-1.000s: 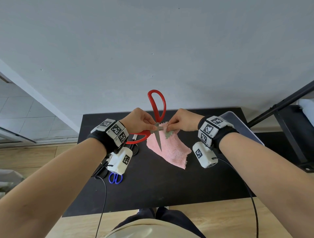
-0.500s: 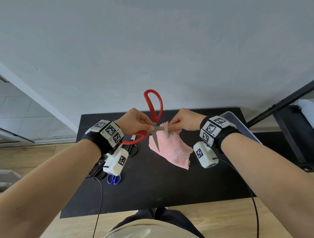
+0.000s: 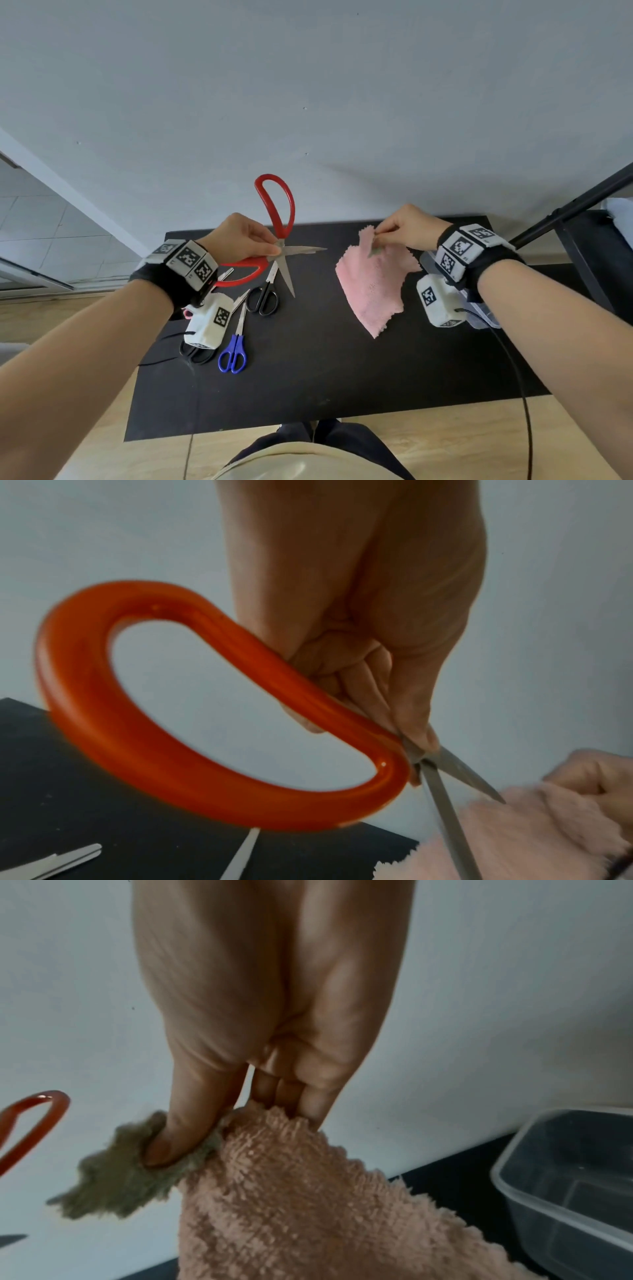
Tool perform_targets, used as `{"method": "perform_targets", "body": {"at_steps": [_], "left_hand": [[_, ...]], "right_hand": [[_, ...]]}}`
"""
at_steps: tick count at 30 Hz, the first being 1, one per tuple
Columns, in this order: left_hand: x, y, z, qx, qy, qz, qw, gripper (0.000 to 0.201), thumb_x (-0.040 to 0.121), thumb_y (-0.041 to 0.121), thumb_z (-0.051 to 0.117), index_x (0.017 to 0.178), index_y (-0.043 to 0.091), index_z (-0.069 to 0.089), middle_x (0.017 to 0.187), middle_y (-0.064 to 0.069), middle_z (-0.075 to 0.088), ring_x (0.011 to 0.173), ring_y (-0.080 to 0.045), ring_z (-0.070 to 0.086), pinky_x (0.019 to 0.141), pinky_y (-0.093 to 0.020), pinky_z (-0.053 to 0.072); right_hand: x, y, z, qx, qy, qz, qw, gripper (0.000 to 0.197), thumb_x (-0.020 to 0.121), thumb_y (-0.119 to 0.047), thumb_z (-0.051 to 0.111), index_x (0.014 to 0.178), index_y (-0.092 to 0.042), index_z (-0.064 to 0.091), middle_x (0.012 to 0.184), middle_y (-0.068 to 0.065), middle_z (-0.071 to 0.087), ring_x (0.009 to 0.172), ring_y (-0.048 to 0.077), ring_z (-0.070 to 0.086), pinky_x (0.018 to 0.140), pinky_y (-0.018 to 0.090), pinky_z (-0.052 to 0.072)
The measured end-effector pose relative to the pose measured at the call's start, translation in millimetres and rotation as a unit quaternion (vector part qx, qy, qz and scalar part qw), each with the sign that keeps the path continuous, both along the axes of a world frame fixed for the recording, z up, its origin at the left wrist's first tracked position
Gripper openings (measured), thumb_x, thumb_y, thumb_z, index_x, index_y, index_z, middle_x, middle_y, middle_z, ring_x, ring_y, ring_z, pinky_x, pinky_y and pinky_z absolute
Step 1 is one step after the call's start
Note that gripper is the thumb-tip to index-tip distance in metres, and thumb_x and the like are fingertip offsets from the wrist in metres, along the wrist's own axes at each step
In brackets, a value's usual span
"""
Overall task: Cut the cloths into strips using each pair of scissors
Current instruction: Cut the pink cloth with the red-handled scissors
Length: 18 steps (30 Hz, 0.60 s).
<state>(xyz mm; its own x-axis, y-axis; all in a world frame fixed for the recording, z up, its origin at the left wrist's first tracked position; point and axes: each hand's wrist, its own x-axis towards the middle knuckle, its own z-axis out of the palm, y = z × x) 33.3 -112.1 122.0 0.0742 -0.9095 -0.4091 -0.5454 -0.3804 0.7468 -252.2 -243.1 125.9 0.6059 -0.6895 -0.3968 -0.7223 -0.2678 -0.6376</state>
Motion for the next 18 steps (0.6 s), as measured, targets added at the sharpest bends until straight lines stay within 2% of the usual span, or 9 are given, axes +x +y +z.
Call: {"method": "perform_targets", "body": {"at_steps": [3, 4, 6, 8, 10, 12, 14, 16, 18], "left_hand": [[-8, -2, 1, 0.004, 0.015, -0.013, 1.0, 0.005, 0.081, 0.015, 0.074, 0.085, 0.017, 0.076, 0.063, 0.002, 0.07, 0.05, -0.001, 0.058, 0.057, -0.01, 0.05], [-11, -2, 2, 0.005, 0.013, -0.019, 1.0, 0.004, 0.081, 0.015, 0.074, 0.085, 0.015, 0.075, 0.059, 0.004, 0.069, 0.048, 0.001, 0.057, 0.053, -0.009, 0.048], [-18, -5, 3, 0.003, 0.007, -0.028, 1.0, 0.003, 0.081, 0.014, 0.074, 0.084, 0.014, 0.075, 0.054, 0.007, 0.066, 0.045, 0.002, 0.055, 0.05, -0.008, 0.044], [-25, -8, 4, -0.003, 0.004, -0.034, 0.999, 0.003, 0.08, 0.013, 0.074, 0.083, 0.013, 0.075, 0.053, 0.009, 0.066, 0.044, 0.002, 0.055, 0.051, -0.007, 0.043], [-31, -10, 5, -0.013, 0.004, -0.035, 0.999, 0.004, 0.079, 0.012, 0.075, 0.083, 0.011, 0.076, 0.051, 0.011, 0.065, 0.044, 0.002, 0.055, 0.05, -0.007, 0.043], [-35, -13, 7, -0.024, 0.002, -0.034, 0.999, 0.005, 0.078, 0.012, 0.076, 0.082, 0.009, 0.076, 0.051, 0.011, 0.064, 0.045, 0.001, 0.055, 0.051, -0.008, 0.044], [-38, -15, 7, -0.033, -0.003, -0.034, 0.999, 0.007, 0.077, 0.012, 0.077, 0.083, 0.008, 0.076, 0.056, 0.006, 0.066, 0.049, -0.003, 0.056, 0.052, -0.009, 0.046], [-40, -16, 8, -0.036, -0.006, -0.028, 0.999, 0.009, 0.078, 0.013, 0.076, 0.084, 0.007, 0.076, 0.062, 0.002, 0.067, 0.053, -0.005, 0.058, 0.054, -0.009, 0.047], [-40, -16, 7, -0.039, -0.003, -0.016, 0.999, 0.009, 0.078, 0.012, 0.076, 0.085, 0.006, 0.076, 0.064, 0.0, 0.067, 0.048, 0.0, 0.058, 0.051, -0.007, 0.045]], "right_hand": [[14, 2, 1, -0.006, -0.028, 0.001, 1.0, 0.021, 0.082, -0.022, 0.073, 0.098, -0.009, 0.075, 0.094, 0.009, 0.074, 0.07, -0.004, 0.055, 0.063, 0.007, 0.04], [19, 3, 2, -0.003, -0.036, 0.005, 0.999, 0.021, 0.082, -0.022, 0.072, 0.099, -0.009, 0.075, 0.092, 0.007, 0.074, 0.07, -0.004, 0.055, 0.063, 0.007, 0.04], [32, 9, 6, 0.004, -0.045, 0.022, 0.999, 0.02, 0.084, -0.02, 0.071, 0.1, -0.009, 0.075, 0.08, -0.007, 0.073, 0.068, -0.005, 0.055, 0.063, 0.006, 0.041], [46, 17, 12, 0.014, -0.048, 0.046, 0.998, 0.021, 0.085, -0.02, 0.07, 0.102, -0.01, 0.074, 0.076, -0.013, 0.069, 0.068, -0.005, 0.057, 0.069, 0.013, 0.046], [60, 26, 15, 0.026, -0.036, 0.071, 0.996, 0.024, 0.085, -0.024, 0.07, 0.104, -0.01, 0.074, 0.082, -0.007, 0.07, 0.073, 0.005, 0.059, 0.075, 0.022, 0.049], [69, 34, 14, 0.038, -0.022, 0.081, 0.996, 0.027, 0.082, -0.031, 0.071, 0.101, -0.011, 0.075, 0.083, -0.001, 0.071, 0.074, 0.016, 0.062, 0.077, 0.029, 0.051], [74, 39, 11, 0.039, -0.012, 0.076, 0.996, 0.03, 0.079, -0.035, 0.074, 0.097, -0.012, 0.076, 0.091, 0.008, 0.072, 0.086, 0.026, 0.066, 0.082, 0.036, 0.054], [77, 41, 7, 0.039, -0.015, 0.069, 0.997, 0.029, 0.08, -0.033, 0.074, 0.095, -0.009, 0.075, 0.094, 0.012, 0.072, 0.087, 0.025, 0.066, 0.084, 0.037, 0.054], [78, 41, 6, 0.037, -0.017, 0.063, 0.997, 0.028, 0.083, -0.03, 0.072, 0.095, -0.006, 0.075, 0.093, 0.014, 0.072, 0.08, 0.019, 0.064, 0.082, 0.035, 0.054]]}}
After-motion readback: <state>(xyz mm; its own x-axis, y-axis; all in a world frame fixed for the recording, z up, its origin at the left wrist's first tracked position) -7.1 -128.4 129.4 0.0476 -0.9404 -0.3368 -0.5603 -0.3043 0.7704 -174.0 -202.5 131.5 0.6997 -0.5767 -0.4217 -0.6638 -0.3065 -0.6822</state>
